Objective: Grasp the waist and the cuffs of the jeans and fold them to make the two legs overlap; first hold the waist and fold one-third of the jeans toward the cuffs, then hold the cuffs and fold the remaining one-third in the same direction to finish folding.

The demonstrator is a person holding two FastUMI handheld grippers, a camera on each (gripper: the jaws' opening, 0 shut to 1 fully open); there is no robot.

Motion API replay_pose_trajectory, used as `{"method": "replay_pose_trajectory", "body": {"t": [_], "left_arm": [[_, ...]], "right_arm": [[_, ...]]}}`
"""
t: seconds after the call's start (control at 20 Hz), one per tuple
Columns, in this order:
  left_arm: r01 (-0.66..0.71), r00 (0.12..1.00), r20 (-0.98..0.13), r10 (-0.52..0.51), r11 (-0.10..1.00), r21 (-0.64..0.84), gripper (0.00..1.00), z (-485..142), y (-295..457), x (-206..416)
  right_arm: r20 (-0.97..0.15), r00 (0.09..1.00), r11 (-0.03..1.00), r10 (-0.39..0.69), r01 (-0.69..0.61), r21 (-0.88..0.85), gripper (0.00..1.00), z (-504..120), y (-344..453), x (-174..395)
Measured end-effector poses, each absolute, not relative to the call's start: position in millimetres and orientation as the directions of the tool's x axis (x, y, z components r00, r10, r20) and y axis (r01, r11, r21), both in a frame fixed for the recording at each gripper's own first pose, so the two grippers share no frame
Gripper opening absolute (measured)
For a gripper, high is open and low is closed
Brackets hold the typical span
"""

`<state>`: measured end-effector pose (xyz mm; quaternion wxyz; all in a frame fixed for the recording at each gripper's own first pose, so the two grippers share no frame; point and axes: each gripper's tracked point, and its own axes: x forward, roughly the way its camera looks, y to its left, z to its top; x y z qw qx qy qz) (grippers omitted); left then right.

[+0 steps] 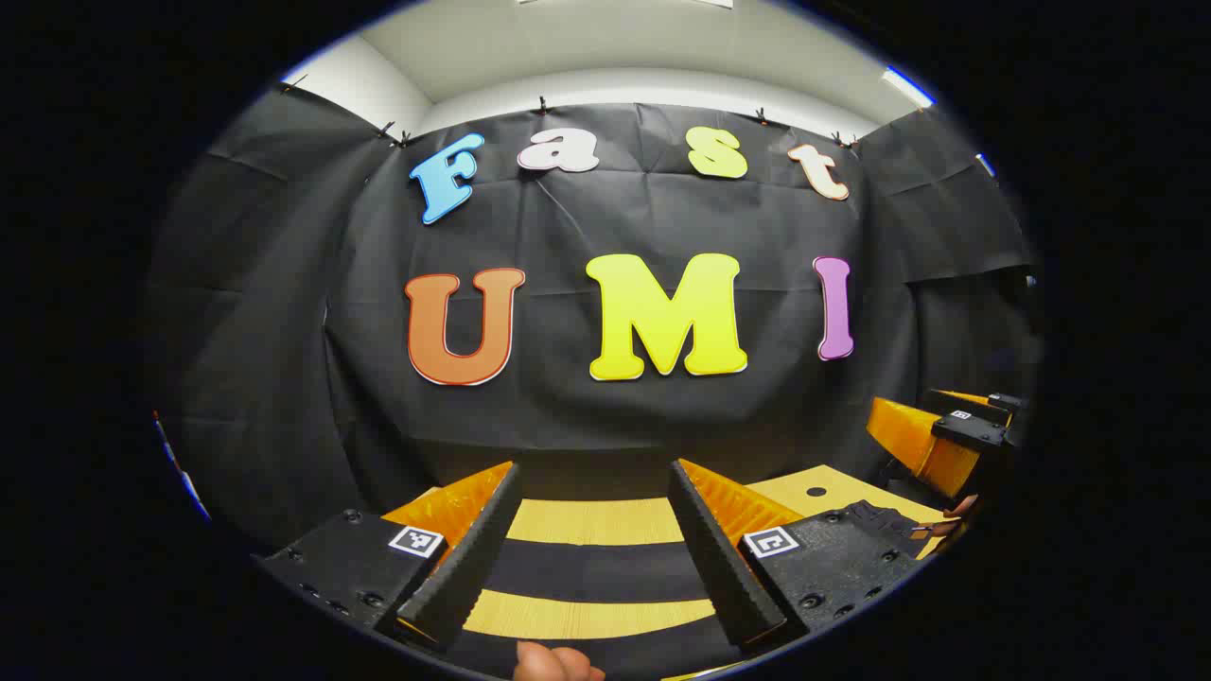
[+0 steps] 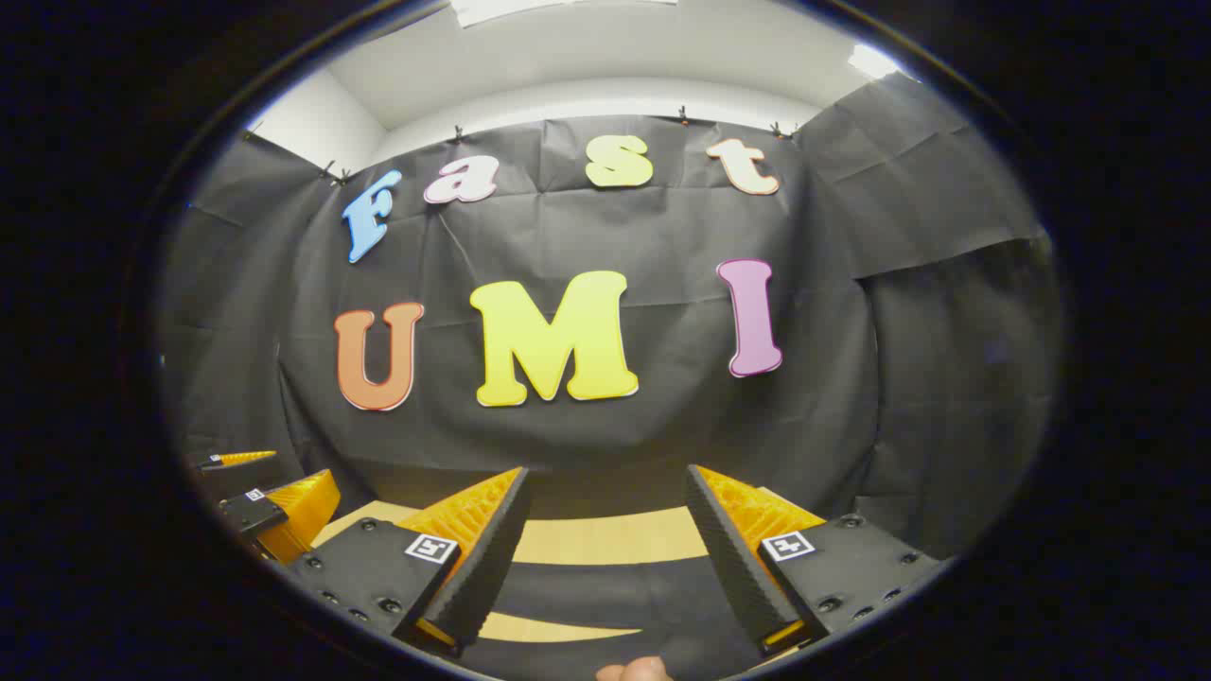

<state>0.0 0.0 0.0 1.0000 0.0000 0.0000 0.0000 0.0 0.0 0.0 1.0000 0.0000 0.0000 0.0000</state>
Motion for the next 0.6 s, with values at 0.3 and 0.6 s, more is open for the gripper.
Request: {"method": "replay_pose_trajectory", "body": {"t": [0.3,0.6], "left_arm": [[-0.027,0.999,-0.017,0.027,1.0,-0.012,0.99,-7,10,0],[-0.026,0.999,-0.027,0.026,1.0,-0.006,0.99,-9,9,-1]], "right_arm": [[0.004,1.0,0.999,0.029,-0.029,-0.034,0.97,-2,12,-1],[-0.01,1.0,0.999,0.025,-0.025,-0.037,0.97,-5,11,-2]]}}
